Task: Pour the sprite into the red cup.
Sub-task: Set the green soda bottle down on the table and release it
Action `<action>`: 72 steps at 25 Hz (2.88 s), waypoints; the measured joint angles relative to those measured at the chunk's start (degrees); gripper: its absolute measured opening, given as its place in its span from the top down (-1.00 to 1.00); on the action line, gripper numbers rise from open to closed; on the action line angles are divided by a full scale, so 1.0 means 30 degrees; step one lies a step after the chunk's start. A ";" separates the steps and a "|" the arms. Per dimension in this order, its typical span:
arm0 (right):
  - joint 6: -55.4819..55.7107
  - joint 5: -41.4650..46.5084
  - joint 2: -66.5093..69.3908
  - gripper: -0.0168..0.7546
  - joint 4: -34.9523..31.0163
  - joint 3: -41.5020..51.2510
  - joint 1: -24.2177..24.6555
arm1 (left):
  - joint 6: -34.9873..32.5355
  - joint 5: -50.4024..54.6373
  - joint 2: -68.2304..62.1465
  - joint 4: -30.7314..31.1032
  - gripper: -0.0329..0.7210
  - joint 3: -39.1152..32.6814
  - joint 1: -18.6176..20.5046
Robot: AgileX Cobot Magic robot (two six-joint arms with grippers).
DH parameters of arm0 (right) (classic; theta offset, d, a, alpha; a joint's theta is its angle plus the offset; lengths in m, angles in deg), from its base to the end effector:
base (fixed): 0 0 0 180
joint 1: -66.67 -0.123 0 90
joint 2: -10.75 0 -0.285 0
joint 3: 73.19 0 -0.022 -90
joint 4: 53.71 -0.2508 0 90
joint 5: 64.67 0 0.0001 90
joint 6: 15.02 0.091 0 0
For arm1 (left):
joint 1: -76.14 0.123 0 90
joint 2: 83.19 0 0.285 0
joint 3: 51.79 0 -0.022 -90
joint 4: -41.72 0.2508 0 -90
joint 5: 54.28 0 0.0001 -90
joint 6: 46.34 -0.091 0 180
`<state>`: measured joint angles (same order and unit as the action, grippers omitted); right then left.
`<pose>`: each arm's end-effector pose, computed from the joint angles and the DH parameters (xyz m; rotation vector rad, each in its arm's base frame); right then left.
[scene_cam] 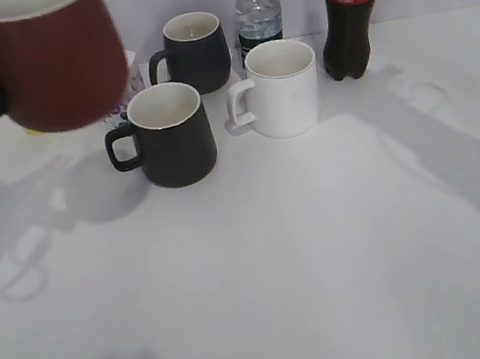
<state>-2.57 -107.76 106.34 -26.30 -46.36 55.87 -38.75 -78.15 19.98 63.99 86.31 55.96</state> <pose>0.3256 0.0912 0.3016 -0.4962 1.3684 0.2665 0.2345 -0.1010 0.2890 0.5909 1.5803 -0.2245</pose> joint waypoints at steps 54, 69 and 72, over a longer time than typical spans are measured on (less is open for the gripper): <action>0.2025 0.6763 0.1959 -0.06 -0.1175 0.0861 0.0000 | -0.4980 -1.3018 -1.4361 -0.5353 0.61 0.0017 0.5811; 0.2028 0.6652 0.1979 -0.06 -0.0749 0.0861 0.0000 | -0.4865 -1.3227 -1.4280 -0.5582 0.22 -0.1188 0.5827; 0.2028 0.5819 0.2346 -0.06 -0.0732 0.0861 0.0000 | -0.4865 -1.3227 -1.3987 -0.5582 0.22 -0.1495 0.5827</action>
<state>3.51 -90.30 113.37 -28.49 -43.77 55.87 -53.34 -117.82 -21.98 47.25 81.82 73.44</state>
